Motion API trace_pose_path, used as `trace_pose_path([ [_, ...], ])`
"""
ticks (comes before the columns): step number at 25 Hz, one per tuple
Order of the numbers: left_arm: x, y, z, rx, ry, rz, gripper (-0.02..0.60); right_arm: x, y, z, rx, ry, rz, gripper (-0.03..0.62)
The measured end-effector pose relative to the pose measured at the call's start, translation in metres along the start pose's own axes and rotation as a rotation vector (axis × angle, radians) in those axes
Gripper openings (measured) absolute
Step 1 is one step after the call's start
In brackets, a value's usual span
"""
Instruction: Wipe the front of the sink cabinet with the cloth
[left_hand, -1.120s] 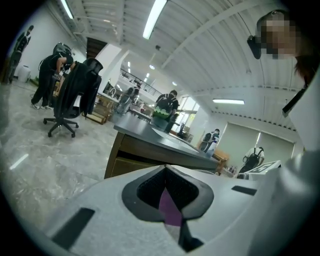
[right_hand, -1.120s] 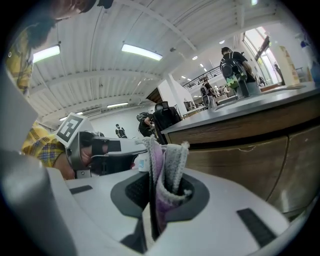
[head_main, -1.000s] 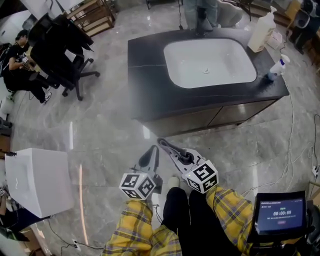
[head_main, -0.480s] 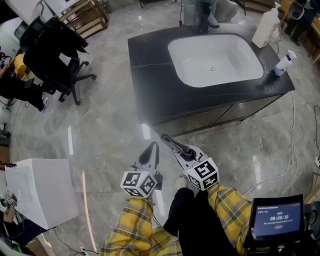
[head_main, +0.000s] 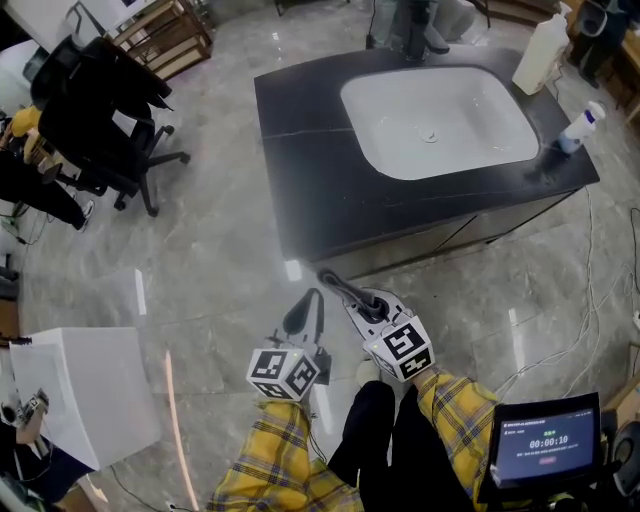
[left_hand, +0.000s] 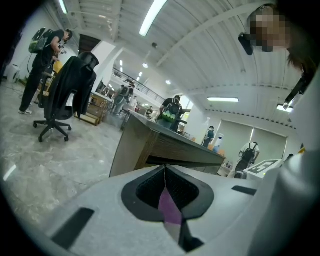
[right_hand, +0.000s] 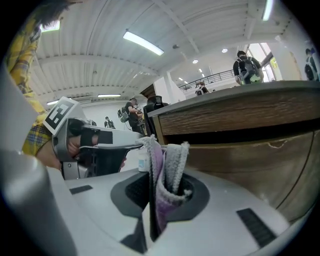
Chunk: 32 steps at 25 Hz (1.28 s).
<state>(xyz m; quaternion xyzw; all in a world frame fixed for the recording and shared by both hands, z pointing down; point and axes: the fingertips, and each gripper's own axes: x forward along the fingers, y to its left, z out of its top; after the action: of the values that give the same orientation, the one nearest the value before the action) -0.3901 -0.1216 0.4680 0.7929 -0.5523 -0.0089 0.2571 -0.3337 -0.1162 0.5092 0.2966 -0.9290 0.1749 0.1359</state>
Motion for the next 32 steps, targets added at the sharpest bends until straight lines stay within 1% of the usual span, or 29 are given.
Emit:
trace_pose_path([
  [5, 0.008, 0.007, -0.011, 0.004, 0.009, 0.0, 0.006, 0.01, -0.023, -0.004, -0.04, -0.019, -0.014, 0.043],
  [7, 0.013, 0.009, -0.015, -0.005, 0.008, 0.003, 0.006, 0.008, -0.039, -0.003, -0.039, -0.034, -0.032, 0.043],
  [10, 0.017, 0.003, -0.019, -0.04, 0.001, -0.003, 0.006, -0.003, -0.065, -0.001, -0.029, -0.055, -0.061, 0.043],
  [12, 0.02, -0.005, -0.022, -0.035, 0.004, -0.006, 0.006, -0.014, -0.082, -0.001, -0.011, -0.068, -0.082, 0.043],
  [16, 0.036, -0.028, -0.029, -0.018, 0.007, -0.011, 0.006, -0.039, -0.113, -0.003, 0.009, -0.078, -0.11, 0.043],
  [23, 0.074, -0.085, -0.042, -0.02, 0.007, -0.031, 0.006, -0.081, -0.163, -0.01, 0.023, -0.077, -0.136, 0.043],
  [28, 0.116, -0.13, -0.053, -0.006, 0.031, -0.029, 0.006, -0.117, -0.22, -0.012, 0.034, -0.079, -0.15, 0.043],
  [32, 0.129, -0.143, -0.06, 0.009, 0.038, -0.046, 0.006, -0.13, -0.239, -0.018, 0.033, -0.075, -0.175, 0.043],
])
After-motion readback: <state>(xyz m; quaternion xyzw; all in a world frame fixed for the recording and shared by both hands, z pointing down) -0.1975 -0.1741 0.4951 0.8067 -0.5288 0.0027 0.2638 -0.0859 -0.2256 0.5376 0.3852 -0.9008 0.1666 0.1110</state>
